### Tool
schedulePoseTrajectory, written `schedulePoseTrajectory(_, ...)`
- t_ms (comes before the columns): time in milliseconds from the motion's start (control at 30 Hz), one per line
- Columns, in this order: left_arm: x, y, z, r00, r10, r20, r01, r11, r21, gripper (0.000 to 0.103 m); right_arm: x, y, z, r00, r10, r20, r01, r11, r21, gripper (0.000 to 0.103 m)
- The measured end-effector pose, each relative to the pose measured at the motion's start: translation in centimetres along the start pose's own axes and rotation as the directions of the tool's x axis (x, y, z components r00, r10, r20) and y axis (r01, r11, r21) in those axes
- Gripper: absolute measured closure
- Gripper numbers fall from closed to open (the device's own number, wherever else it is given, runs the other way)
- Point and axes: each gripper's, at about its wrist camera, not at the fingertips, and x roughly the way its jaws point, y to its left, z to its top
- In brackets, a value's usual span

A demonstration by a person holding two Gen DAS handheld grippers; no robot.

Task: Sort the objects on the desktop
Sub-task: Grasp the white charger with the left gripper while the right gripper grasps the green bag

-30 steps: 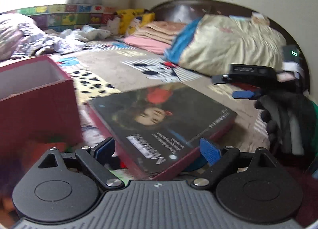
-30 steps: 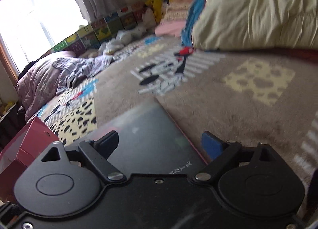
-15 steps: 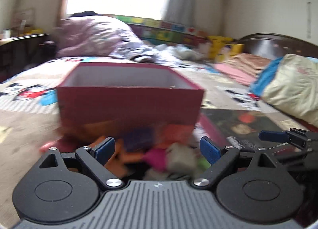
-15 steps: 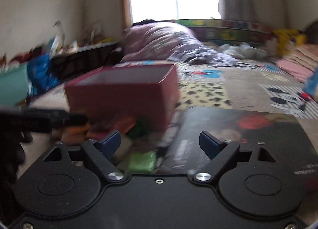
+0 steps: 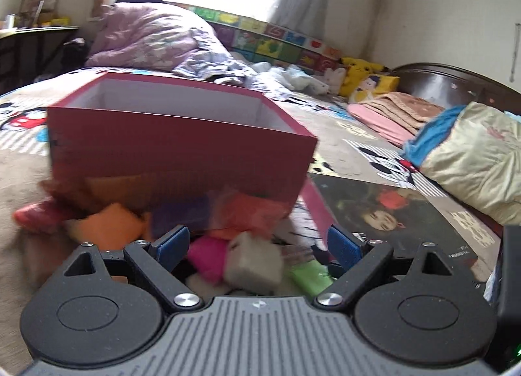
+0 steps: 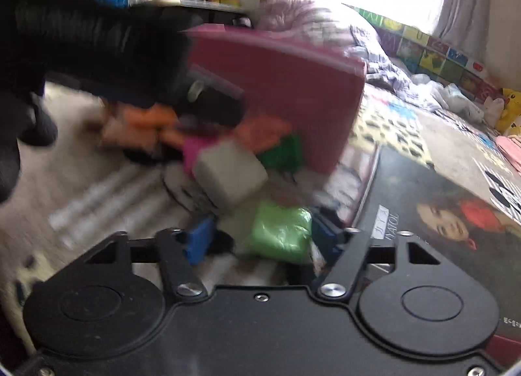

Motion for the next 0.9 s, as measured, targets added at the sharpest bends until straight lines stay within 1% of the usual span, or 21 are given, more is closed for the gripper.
schedulePoseTrajectory(33,0.3,-0.2,-0.1,1.0,-0.002,-0.006,0.002,1.0,0.012,0.011,0.1,0.0,-0.1,1.0,-0.003,-0.005,0.003,1.0,-0.006,0.065)
schedulePoseTrajectory(167,1.0,-0.5,-0.5,1.0,0.007,-0.022,-0.006,0.998,0.055,0.011,0.4,-0.1,-0.4,1.0,-0.015,-0.027,0.014,1.0,-0.028,0.066)
schedulePoseTrajectory(200,1.1,-0.5,-0.5,1.0,0.012,-0.024,-0.01,0.998,0.065,0.011,0.5,-0.1,-0.4,0.999,-0.018,-0.032,0.017,0.999,-0.034,0.066)
schedulePoseTrajectory(233,1.2,-0.5,-0.5,1.0,0.017,-0.026,-0.015,0.997,0.075,0.011,0.6,0.0,-0.5,0.999,-0.021,-0.033,0.02,0.999,-0.039,0.063)
schedulePoseTrajectory(267,1.4,-0.5,-0.5,0.999,0.022,-0.027,-0.019,0.996,0.085,0.011,0.7,0.2,-0.5,1.0,-0.012,-0.028,0.011,0.999,-0.035,0.056)
schedulePoseTrajectory(333,1.8,-0.6,-0.5,0.999,0.023,-0.031,-0.02,0.994,0.107,0.013,0.8,0.4,-0.6,1.0,0.013,-0.018,-0.013,1.0,-0.022,0.05)
schedulePoseTrajectory(367,2.0,-0.8,-0.5,0.999,0.018,-0.036,-0.013,0.992,0.128,0.026,0.8,0.5,-0.7,1.0,0.016,-0.017,-0.016,1.0,-0.025,0.049)
schedulePoseTrajectory(400,2.2,-1.0,-0.5,0.999,0.02,-0.044,-0.013,0.988,0.152,0.037,0.8,0.6,-0.8,1.0,0.016,-0.017,-0.017,0.999,-0.031,0.049)
schedulePoseTrajectory(433,2.6,-1.4,-0.7,0.998,0.033,-0.056,-0.023,0.983,0.183,0.04,0.8,0.7,-0.9,1.0,0.017,-0.017,-0.017,0.999,-0.037,0.049)
schedulePoseTrajectory(467,3.1,-1.6,-0.8,0.996,0.047,-0.071,-0.032,0.978,0.207,0.048,0.8,0.9,-1.0,1.0,0.014,-0.017,-0.015,0.999,-0.043,0.049)
schedulePoseTrajectory(500,3.6,-1.8,-1.1,0.994,0.061,-0.093,-0.039,0.975,0.219,0.051,0.8,1.0,-1.0,1.0,0.011,-0.018,-0.012,0.999,-0.051,0.049)
schedulePoseTrajectory(567,4.7,-2.0,-1.5,0.988,0.085,-0.131,-0.051,0.968,0.245,0.052,0.9,1.3,-1.1,1.0,0.003,-0.017,-0.005,0.998,-0.067,0.049)
schedulePoseTrajectory(600,4.8,-2.1,-1.7,0.987,0.091,-0.131,-0.055,0.964,0.261,0.052,0.9,1.4,-1.2,1.0,0.0,-0.017,-0.001,0.997,-0.075,0.049)
schedulePoseTrajectory(667,4.6,-2.4,-1.8,0.987,0.103,-0.125,-0.062,0.953,0.295,0.052,0.8,1.5,-1.2,1.0,-0.003,-0.016,0.002,0.997,-0.081,0.049)
schedulePoseTrajectory(700,4.6,-2.5,-1.8,0.987,0.107,-0.122,-0.064,0.949,0.31,0.055,0.8,1.6,-1.2,1.0,-0.003,-0.015,0.002,0.997,-0.082,0.049)
schedulePoseTrajectory(833,3.9,-2.5,-1.8,0.987,0.118,-0.109,-0.074,0.937,0.341,0.056,0.7,1.6,-1.2,1.0,-0.002,-0.012,0.001,0.997,-0.083,0.049)
schedulePoseTrajectory(900,2.9,-1.8,-1.6,0.988,0.126,-0.095,-0.089,0.942,0.322,0.056,0.8,1.4,-1.2,1.0,0.0,-0.008,0.0,0.997,-0.072,0.049)
